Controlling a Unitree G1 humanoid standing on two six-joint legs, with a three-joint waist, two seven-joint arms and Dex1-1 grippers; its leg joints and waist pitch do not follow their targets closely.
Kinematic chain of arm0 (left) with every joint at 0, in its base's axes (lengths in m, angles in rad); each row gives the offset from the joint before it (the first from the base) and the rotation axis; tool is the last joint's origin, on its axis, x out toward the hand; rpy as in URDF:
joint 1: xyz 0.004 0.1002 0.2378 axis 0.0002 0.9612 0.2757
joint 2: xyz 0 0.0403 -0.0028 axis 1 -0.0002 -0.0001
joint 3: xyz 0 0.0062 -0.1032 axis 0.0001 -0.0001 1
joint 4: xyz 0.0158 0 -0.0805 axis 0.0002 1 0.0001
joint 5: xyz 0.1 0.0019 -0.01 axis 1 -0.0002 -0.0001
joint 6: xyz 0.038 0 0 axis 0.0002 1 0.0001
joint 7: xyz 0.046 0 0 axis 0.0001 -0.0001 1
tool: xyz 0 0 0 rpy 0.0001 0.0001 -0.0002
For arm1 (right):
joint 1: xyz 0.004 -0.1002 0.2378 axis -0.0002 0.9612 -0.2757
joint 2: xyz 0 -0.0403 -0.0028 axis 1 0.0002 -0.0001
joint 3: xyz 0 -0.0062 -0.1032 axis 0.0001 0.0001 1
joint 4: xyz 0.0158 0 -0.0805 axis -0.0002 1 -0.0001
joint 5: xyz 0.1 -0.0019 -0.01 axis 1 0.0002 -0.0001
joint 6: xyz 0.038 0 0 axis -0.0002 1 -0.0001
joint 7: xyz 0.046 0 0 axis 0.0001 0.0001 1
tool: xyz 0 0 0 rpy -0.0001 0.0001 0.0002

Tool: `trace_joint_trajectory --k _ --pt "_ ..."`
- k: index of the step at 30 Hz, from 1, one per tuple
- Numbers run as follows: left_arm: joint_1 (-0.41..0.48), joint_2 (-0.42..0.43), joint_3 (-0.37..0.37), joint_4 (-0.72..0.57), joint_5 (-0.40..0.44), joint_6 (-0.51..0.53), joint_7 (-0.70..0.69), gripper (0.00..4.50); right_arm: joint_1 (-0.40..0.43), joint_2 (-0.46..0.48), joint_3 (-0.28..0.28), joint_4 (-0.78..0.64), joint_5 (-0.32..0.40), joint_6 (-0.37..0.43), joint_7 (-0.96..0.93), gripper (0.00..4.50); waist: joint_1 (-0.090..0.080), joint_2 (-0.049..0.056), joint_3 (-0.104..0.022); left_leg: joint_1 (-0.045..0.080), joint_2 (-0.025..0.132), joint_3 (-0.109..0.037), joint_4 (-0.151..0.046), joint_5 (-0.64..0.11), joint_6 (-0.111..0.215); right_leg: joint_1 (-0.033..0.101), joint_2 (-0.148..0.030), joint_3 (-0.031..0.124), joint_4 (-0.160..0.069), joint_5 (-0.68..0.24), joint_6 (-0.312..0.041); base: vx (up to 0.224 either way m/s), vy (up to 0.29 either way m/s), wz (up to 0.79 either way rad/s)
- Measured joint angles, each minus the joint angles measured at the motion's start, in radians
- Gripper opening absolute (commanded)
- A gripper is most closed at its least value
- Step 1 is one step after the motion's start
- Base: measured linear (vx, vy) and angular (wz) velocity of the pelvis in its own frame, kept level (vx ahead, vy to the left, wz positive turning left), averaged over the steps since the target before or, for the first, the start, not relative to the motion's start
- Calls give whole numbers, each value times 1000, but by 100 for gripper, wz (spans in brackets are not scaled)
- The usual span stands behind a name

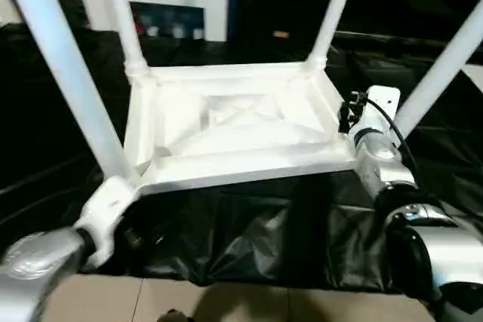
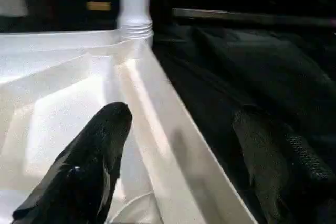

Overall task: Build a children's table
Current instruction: Rotate leg to tighten, then rotate table base

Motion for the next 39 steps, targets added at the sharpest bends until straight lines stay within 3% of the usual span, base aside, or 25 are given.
trace_joint_trajectory --k 2,4,7,14,18,25,30,34,39 --pt "9 -6 32 15 -21 -26 -8 446 21 -3 1 -21 8 0 85 346 2 0 0 0 0 -1 0 0 0 0 1 0 0 0 -1 0 0 0" --pt "8 -36 95 60 -49 -73 -4 446 83 -1 20 -115 54 14 312 346 3 0 0 0 1 -2 0 0 0 0 2 0 0 1 -1 0 0 0" --pt "0 -42 184 106 -76 -130 10 446 158 0 50 -203 74 25 416 346 6 0 0 1 0 -3 0 0 0 1 2 0 0 2 -3 0 0 0" --pt "-76 -93 277 212 -131 -259 47 446 424 -61 136 -573 123 136 618 346 15 -2 -1 4 -1 -4 0 0 0 7 2 1 -2 0 1 0 0 0" --pt "-169 -134 271 255 -140 -315 90 446 524 -103 140 -709 138 227 674 346 11 -2 -1 5 -1 -4 0 0 0 7 2 2 -3 0 2 0 0 0" --pt "-285 -185 248 352 -128 -379 136 446 590 -152 140 -836 138 345 635 346 4 -4 -3 6 -1 -6 -1 0 0 6 3 1 -2 1 2 0 0 0" --pt "-384 -231 228 367 -201 -388 109 446 591 -167 167 -845 58 402 581 346 7 -7 -5 6 -1 -6 -1 0 0 6 3 2 -3 2 2 0 0 0" --pt "-386 -234 208 357 -264 -348 62 446 574 -167 182 -829 19 443 525 346 5 -6 -5 5 -1 -6 -1 0 0 5 3 2 -3 3 -1 0 0 0" --pt "-366 -194 189 323 -313 -280 -22 446 486 -132 197 -720 -45 446 433 346 4 -6 -6 6 -1 -5 -1 0 0 5 3 2 -3 4 -2 0 0 0"
